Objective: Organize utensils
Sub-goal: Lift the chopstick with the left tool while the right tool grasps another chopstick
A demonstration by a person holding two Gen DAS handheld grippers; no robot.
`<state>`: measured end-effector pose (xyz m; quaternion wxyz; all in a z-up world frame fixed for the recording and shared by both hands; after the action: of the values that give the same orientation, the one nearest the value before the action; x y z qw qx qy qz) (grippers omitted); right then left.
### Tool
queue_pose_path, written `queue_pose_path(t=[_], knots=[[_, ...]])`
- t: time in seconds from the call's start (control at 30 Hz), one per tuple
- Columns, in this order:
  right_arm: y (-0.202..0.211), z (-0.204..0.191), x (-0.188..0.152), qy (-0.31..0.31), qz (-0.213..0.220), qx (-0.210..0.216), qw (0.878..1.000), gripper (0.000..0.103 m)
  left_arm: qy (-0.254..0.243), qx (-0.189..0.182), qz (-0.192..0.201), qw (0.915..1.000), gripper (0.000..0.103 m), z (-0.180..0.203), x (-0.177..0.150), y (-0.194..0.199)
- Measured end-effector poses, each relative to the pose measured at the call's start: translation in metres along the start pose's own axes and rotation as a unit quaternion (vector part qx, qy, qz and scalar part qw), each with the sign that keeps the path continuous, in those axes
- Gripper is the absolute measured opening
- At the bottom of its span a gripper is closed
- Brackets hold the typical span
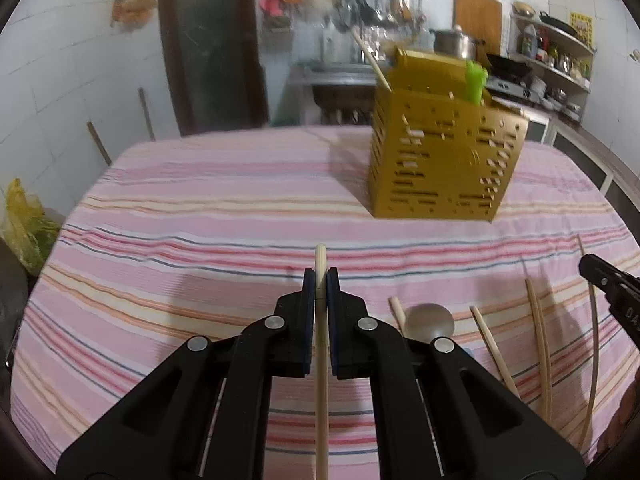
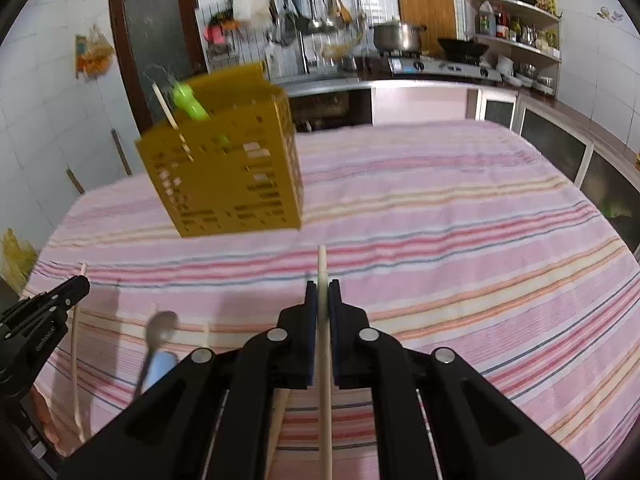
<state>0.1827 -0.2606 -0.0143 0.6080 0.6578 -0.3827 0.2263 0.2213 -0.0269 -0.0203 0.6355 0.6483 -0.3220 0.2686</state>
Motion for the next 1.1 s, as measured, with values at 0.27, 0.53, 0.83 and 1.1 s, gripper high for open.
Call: queue_pose_path(t=[0.27, 0.53, 0.83, 1.1], knots=[[0.031, -0.007, 0.004, 0.01, 0.051, 0.026, 0.998, 0.006, 0.021, 0.001, 0.051, 0.9985, 0.005, -0.015, 0.002, 0.039], [0.053, -0.011, 0.004, 0.02, 0.084, 0.04, 0.995, 0.006, 0.029, -0.01, 0.088, 0.9957, 0.005, -0.024, 0.0, 0.067], [0.065, -0.018, 0.002, 0.027, 0.102, 0.049, 0.993, 0.006, 0.047, -0.027, 0.107, 0.9927, 0.005, -0.033, -0.001, 0.083], [0.076, -0.02, -0.001, 0.04, 0.121, 0.054, 0.99, 0.006, 0.054, -0.038, 0.118, 0.9908, 0.005, -0.038, -0.004, 0.088]])
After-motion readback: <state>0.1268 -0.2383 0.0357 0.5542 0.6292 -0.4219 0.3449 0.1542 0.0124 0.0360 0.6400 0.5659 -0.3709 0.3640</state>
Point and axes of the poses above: each gripper's, at about its wrist camera, not at the fingertips, and y roughly against the way its jaws point, z to its right, x to its top, the point moved 3 cm from there along -y, roughly the way its jaws point, and after that the axes turned 2 degrees about x, right-handed, at the moved point
